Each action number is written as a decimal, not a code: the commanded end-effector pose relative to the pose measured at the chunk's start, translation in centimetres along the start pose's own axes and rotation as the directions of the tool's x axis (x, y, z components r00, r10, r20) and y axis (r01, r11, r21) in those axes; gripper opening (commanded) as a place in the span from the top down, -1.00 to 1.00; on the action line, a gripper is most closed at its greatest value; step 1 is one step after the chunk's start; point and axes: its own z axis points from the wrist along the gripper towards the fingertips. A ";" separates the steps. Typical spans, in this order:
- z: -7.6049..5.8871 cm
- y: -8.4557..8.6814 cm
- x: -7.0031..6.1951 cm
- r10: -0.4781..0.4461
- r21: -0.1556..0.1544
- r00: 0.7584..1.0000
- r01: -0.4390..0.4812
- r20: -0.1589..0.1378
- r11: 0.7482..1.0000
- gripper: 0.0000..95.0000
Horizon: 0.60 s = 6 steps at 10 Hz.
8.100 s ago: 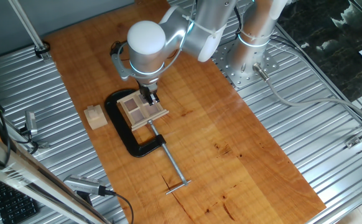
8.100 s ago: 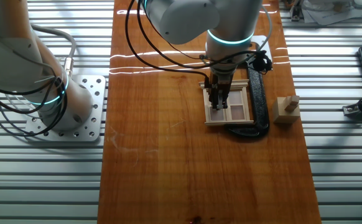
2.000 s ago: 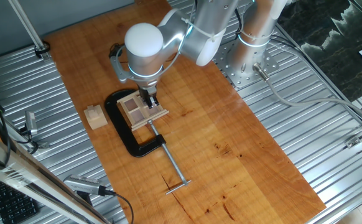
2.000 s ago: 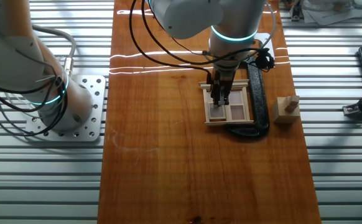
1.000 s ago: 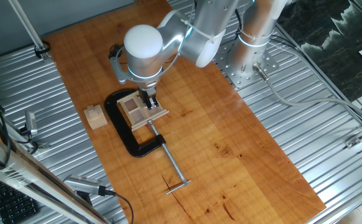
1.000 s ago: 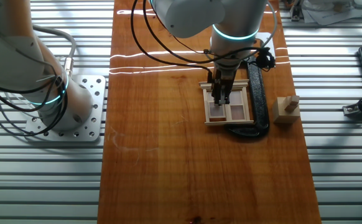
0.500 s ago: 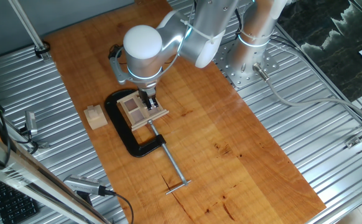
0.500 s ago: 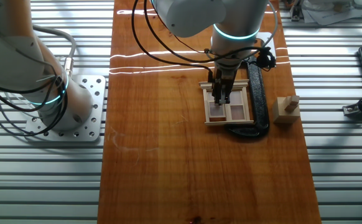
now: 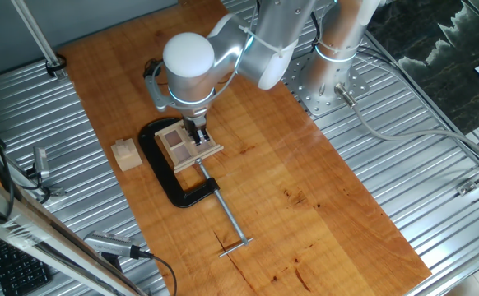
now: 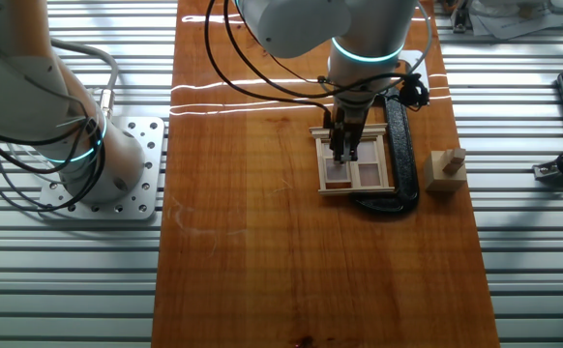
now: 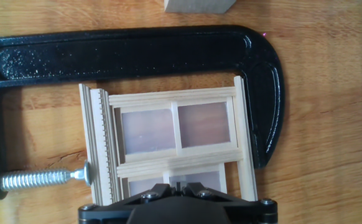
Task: Open a sliding window
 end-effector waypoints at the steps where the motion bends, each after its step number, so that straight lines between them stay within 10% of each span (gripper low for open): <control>1: 0.0 0.0 0.0 -0.009 -0.002 1.000 0.009 0.000 1.000 1.00; 6: 0.0 0.0 0.0 -0.020 -0.002 1.000 0.020 0.000 1.000 1.00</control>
